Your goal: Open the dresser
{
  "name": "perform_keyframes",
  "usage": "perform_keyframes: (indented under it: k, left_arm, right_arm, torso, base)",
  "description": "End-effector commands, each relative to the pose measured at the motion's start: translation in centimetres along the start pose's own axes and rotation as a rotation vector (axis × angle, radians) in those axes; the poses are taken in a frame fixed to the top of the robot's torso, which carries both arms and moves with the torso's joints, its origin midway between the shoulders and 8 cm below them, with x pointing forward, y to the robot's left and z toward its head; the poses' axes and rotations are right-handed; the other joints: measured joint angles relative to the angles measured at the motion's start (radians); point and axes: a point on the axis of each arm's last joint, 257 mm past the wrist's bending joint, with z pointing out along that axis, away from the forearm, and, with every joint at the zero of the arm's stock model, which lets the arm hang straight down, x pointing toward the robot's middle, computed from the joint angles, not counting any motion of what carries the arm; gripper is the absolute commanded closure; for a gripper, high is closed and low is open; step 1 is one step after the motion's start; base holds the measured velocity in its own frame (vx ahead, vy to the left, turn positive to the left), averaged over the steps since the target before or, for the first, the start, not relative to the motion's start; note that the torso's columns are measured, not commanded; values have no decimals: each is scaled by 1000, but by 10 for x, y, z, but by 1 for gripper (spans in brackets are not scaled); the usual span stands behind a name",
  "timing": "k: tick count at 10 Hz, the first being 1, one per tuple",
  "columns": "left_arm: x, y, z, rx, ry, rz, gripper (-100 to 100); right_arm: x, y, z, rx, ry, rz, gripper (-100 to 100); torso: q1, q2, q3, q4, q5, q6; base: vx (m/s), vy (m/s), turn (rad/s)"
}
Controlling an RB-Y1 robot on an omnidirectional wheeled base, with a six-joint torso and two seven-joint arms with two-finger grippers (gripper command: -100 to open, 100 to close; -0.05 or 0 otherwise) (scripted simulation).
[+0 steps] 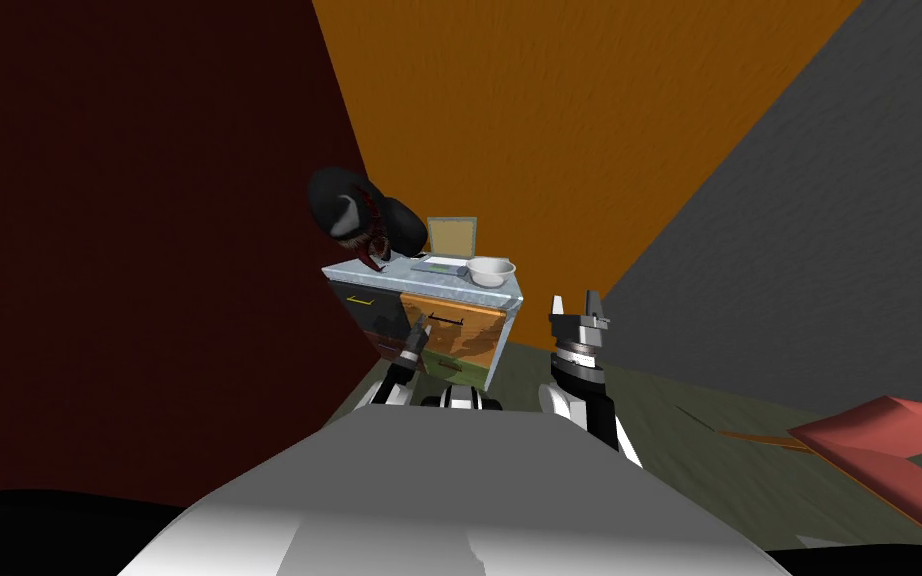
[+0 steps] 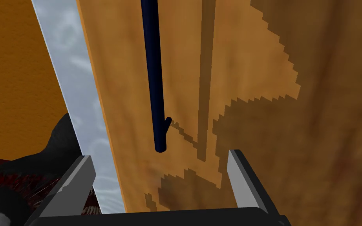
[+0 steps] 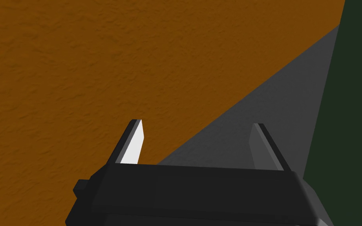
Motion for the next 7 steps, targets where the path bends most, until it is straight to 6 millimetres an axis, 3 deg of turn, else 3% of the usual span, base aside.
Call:
perform_keyframes:
  k: [1,2,3,4,7]
  left_arm:
    - [-1,-4,1,0,0,0,-100]
    - [0,2,0,-2,0,0,100]
    - [0,0,0,-4,0,-1,100]
    - [5,-7,0,0,10,2,-100]
    - [2,-16,2,4,6,0,-100]
  right_arm:
    - [0,0,0,0,0,0,0]
    - [0,0,0,0,0,0,0]
    - [0,0,0,0,0,0,0]
    - [0,0,0,0,0,0,0]
    - [0,0,0,0,0,0,0]
  torso:
    - [0,-1,-1,-1,0,0]
    - [1,2,1,0,0,0]
    - [3,8,4,2,1,0]
    - [2,2,3,-1,2,2]
    - [2,-4,-2,-1,1,0]
  base:
    - [46,-10,1]
    - [-37,5,4]
    - [-24,6,17]
    - [-56,-79,-26]
    - [41,-35,2]
